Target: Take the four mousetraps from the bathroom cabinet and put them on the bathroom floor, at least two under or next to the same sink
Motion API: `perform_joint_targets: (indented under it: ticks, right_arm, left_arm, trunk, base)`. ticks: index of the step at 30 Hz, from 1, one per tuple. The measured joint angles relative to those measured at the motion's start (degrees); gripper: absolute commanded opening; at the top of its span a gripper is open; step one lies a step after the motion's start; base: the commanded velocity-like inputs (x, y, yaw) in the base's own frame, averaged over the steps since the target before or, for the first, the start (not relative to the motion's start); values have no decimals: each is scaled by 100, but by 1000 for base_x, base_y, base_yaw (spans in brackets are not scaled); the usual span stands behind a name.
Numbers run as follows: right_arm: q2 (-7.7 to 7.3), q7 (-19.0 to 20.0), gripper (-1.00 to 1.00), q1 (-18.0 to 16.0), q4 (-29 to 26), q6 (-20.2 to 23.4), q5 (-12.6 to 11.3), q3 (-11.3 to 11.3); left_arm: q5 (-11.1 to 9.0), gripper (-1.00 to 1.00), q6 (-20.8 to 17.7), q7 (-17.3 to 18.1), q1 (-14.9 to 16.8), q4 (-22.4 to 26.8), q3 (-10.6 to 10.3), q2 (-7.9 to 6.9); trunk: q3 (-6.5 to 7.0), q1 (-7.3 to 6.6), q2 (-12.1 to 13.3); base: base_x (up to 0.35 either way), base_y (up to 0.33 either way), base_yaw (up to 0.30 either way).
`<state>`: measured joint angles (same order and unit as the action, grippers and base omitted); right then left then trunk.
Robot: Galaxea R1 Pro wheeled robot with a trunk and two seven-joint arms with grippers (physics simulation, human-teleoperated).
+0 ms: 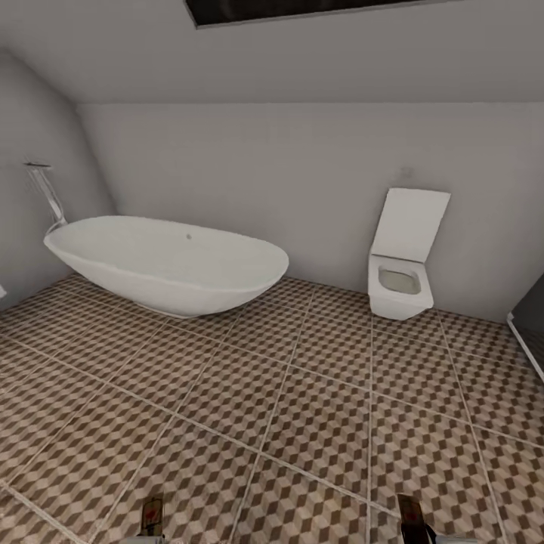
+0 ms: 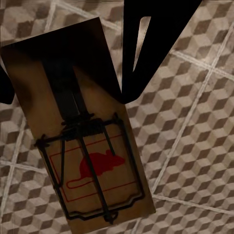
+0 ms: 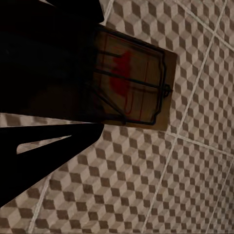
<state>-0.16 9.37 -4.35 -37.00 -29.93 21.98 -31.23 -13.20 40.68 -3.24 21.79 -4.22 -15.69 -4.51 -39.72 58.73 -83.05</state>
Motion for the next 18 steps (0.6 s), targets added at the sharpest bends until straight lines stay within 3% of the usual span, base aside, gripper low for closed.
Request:
perform_joint_targets:
  ticks: [18]
  right_arm:
    - [-2,0,-100,0,-1,0,-2,-4]
  left_arm:
    - [1,-100,-1,3,0,-4,0,8]
  trunk:
    - [0,0,0]
  base:
    - [0,3,289]
